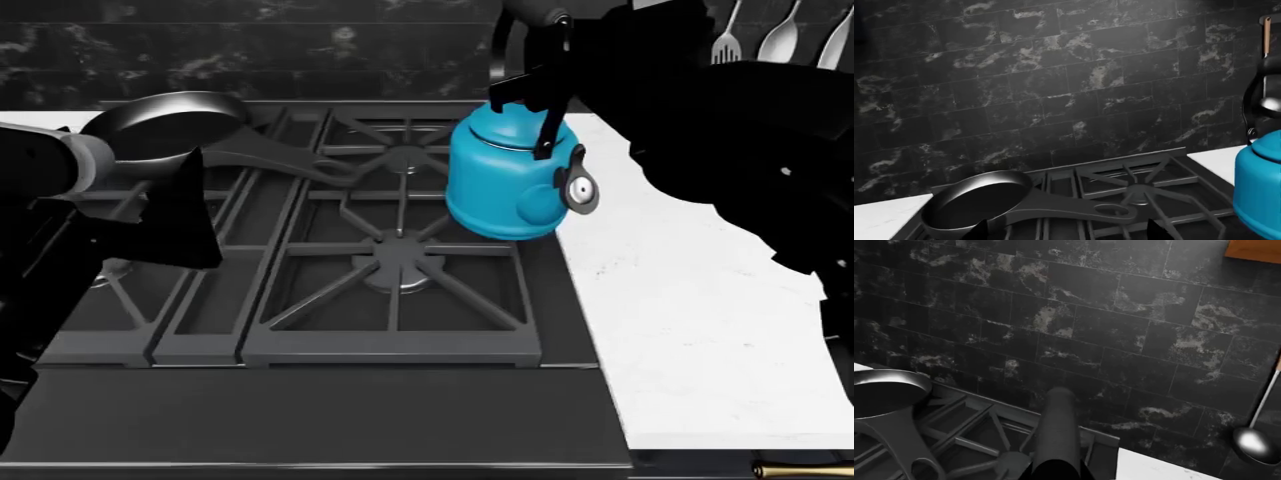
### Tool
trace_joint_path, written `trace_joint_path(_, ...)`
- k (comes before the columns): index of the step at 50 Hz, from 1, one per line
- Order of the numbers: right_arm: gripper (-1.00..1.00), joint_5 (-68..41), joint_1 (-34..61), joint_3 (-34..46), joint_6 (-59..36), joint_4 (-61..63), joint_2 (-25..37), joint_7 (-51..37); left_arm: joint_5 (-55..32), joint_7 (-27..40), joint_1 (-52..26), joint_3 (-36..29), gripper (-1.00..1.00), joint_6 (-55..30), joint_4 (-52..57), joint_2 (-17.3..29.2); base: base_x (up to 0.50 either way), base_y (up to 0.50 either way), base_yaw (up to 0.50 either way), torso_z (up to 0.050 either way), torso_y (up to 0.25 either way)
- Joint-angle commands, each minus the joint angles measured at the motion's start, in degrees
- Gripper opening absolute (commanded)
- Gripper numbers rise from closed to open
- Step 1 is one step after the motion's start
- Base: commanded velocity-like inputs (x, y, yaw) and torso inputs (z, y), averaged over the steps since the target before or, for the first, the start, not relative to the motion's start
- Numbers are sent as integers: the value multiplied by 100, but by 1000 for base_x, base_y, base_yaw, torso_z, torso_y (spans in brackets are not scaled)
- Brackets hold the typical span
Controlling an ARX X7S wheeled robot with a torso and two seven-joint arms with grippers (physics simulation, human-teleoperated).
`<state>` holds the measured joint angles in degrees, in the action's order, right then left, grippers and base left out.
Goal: Pick the kettle from the counter and place it on a stove burner. Then turn the burner on.
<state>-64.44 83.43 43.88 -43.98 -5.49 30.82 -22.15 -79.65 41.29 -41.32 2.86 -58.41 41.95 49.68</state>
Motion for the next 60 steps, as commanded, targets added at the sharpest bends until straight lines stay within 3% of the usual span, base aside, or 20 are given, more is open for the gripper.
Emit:
trace_joint_path(1, -100, 214, 84, -114, 31, 7, -22, 30, -4, -3, 11, -9, 100, 28, -5, 22, 0, 199, 0, 0, 10)
trace_joint_path(32, -100, 264, 37, -57, 124, -123, -113, 170, 10, 6, 28, -66, 100, 84, -15, 67, 0, 196, 0, 1, 1)
trace_joint_path(60, -100, 324, -97, 21, 419, -531, -476, 538, 92, -21, 87, -129, 100, 144, -35, 91, 0, 5, 0, 0, 1)
